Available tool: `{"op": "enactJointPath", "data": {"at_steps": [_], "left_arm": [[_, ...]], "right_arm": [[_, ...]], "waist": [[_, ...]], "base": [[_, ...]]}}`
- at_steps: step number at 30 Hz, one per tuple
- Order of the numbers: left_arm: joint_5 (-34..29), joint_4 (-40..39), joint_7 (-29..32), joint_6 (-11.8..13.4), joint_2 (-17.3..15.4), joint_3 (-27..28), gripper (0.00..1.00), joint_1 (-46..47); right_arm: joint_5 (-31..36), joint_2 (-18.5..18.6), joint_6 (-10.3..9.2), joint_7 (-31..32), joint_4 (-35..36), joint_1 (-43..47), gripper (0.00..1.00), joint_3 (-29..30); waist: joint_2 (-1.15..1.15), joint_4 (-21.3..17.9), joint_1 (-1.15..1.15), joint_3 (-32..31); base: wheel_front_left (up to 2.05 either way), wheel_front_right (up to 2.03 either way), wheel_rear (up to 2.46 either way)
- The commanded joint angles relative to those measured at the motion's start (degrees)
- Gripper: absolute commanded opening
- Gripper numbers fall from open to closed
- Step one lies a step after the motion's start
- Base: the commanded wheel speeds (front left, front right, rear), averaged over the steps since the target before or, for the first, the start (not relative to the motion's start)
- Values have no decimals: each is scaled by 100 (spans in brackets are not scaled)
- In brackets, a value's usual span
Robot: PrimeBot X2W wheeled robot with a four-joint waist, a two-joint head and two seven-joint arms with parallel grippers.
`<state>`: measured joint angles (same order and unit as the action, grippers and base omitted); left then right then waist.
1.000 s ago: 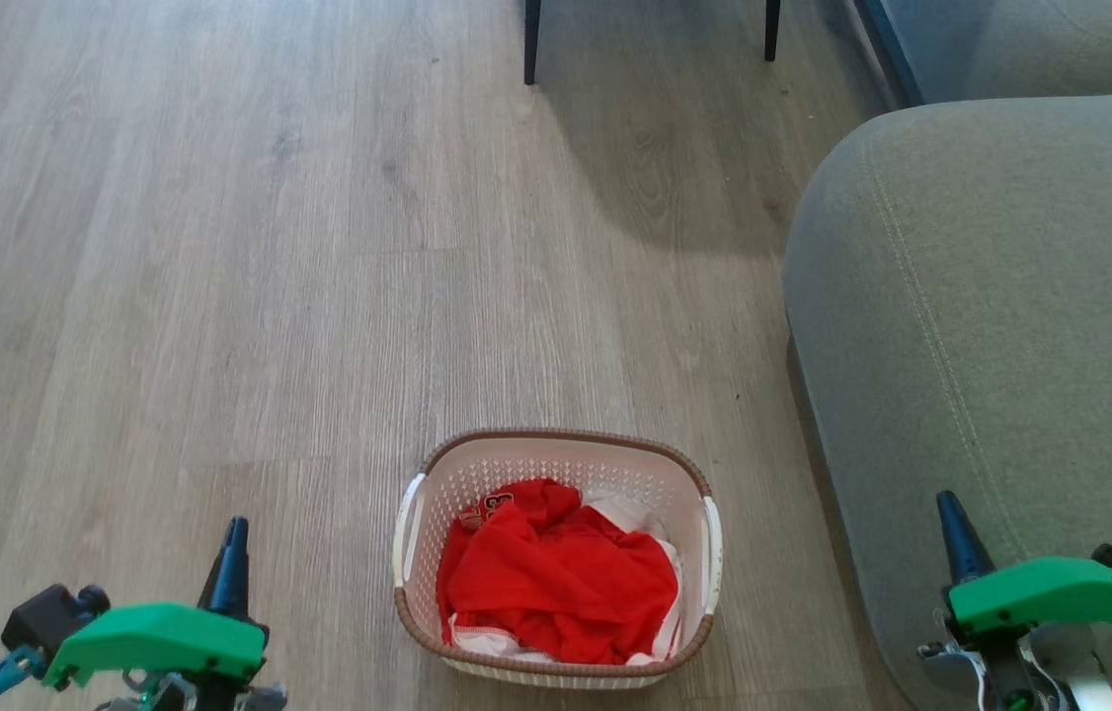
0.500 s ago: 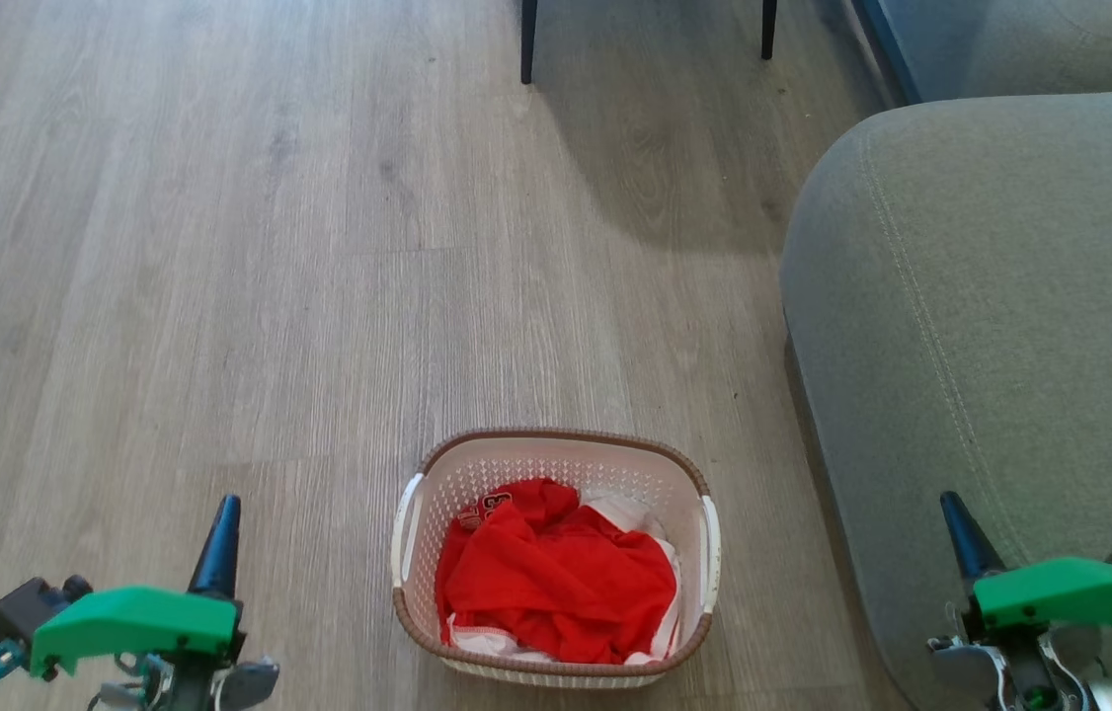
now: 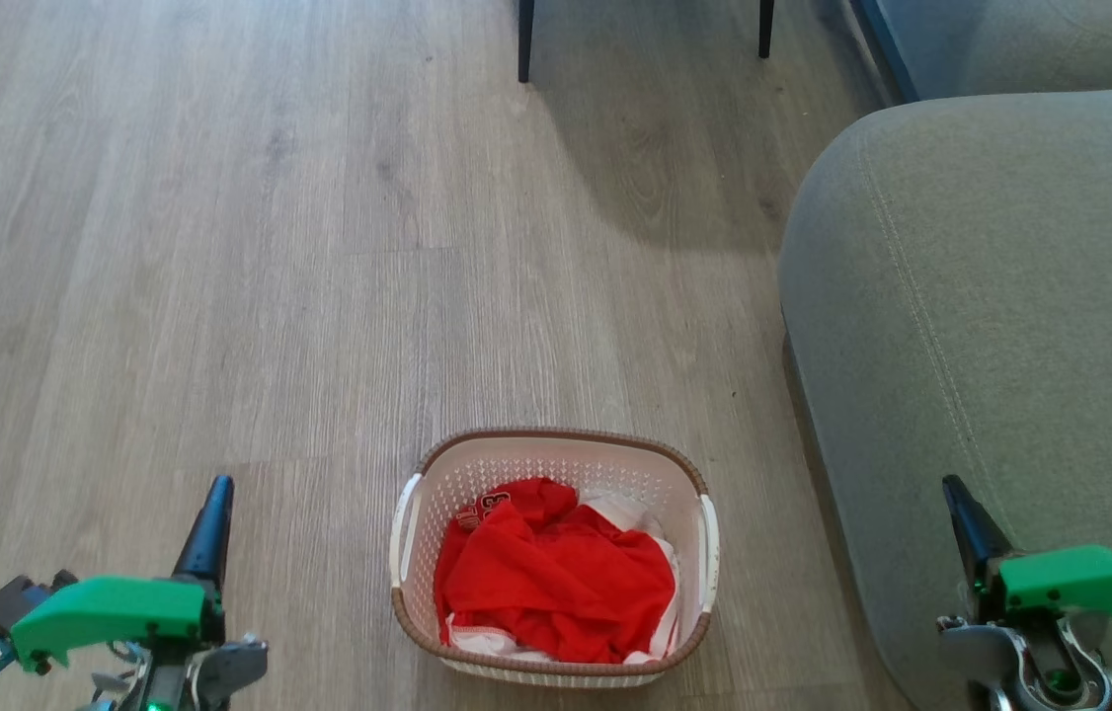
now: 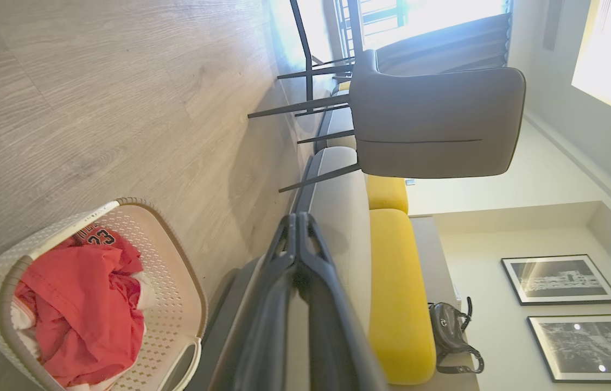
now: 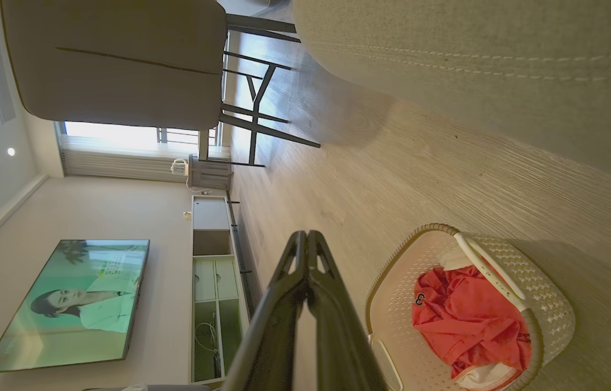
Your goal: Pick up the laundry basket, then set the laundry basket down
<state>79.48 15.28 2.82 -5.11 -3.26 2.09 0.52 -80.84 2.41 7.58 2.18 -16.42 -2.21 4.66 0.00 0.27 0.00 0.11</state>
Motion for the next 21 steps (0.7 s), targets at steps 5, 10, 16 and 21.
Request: {"op": "enactJointPath", "data": {"at_steps": [5, 10, 16, 21], "left_arm": [[425, -158, 124, -105, -6, 250, 0, 411], [759, -144, 208, -156, 1, 312, 0, 470], [1158, -128, 308, -217, 10, 387, 0, 540], [1292, -122, 344, -237, 14, 414, 0, 564]], "right_arm": [[-411, 117, -8, 131, 220, -320, 0, -21], [-719, 118, -8, 216, 230, -346, 0, 21], [-1088, 118, -9, 318, 241, -378, 0, 71], [-1209, 115, -9, 357, 244, -389, 0, 93]], "waist": [[0, -8, 0, 2], [0, -15, 0, 4], [0, -24, 0, 6], [0, -27, 0, 7]], "base": [[0, 0, 0], [0, 0, 0], [0, 0, 0], [0, 0, 0]]}}
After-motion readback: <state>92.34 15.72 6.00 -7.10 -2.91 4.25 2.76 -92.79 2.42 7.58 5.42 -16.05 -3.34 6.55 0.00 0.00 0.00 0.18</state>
